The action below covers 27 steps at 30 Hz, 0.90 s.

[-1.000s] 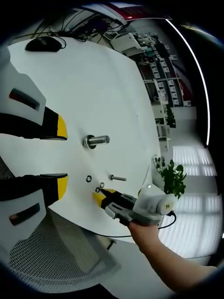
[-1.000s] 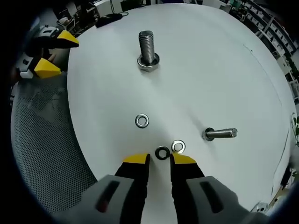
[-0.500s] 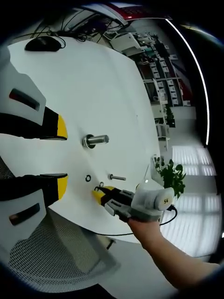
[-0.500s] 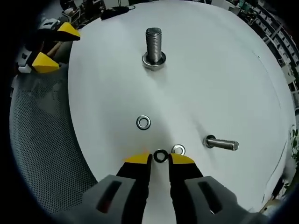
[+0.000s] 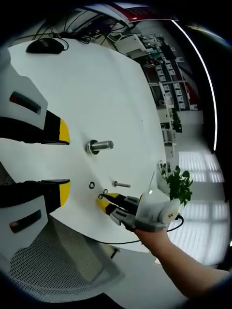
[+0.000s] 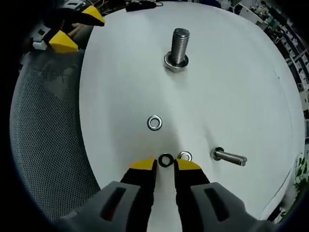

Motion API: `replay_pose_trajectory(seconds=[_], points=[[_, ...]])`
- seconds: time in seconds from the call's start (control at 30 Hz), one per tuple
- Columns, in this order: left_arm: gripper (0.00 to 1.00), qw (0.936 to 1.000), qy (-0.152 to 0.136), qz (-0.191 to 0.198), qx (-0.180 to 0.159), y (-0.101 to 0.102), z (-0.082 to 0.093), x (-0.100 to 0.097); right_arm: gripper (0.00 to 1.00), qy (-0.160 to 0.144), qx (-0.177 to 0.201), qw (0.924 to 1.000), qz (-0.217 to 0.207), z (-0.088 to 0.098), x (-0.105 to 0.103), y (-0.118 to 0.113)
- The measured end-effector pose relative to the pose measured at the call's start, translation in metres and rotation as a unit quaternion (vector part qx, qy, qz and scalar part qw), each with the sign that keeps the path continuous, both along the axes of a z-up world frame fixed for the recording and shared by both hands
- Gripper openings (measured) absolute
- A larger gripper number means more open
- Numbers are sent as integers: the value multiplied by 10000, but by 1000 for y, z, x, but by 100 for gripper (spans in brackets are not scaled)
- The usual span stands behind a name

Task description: Place the washer onto the threaded stud by aligning its center hole with the stud, sliding it down to the base, and recovering from edge contact or off-axis alignment until the washer reaches the visible bottom stop.

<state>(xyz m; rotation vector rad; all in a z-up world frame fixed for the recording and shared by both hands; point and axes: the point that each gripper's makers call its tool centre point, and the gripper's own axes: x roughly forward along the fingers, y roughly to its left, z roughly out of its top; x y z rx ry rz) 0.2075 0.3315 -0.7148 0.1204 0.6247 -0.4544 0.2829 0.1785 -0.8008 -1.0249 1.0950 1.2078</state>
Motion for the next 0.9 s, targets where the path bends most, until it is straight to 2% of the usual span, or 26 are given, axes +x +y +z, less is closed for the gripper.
replay_pose_trajectory(seconds=[0.17,0.27,0.53,0.67,0.9], points=[[26,10000,-1,-11,-6,0,0,1,15,11,-45,9999,103,0,2,0],[26,10000,13,-24,0,-1,-1,1,15,33,-20,10000,-67,0,3,0],[26,10000,13,-30,3,-1,-1,1,15,-139,-279,9995,-109,0,0,2],[26,10000,21,-1,5,0,-1,1,15,-207,-322,9993,8,0,0,2],[26,10000,15,2,1,0,-1,0,15,-55,-146,9991,-401,1,2,2]])
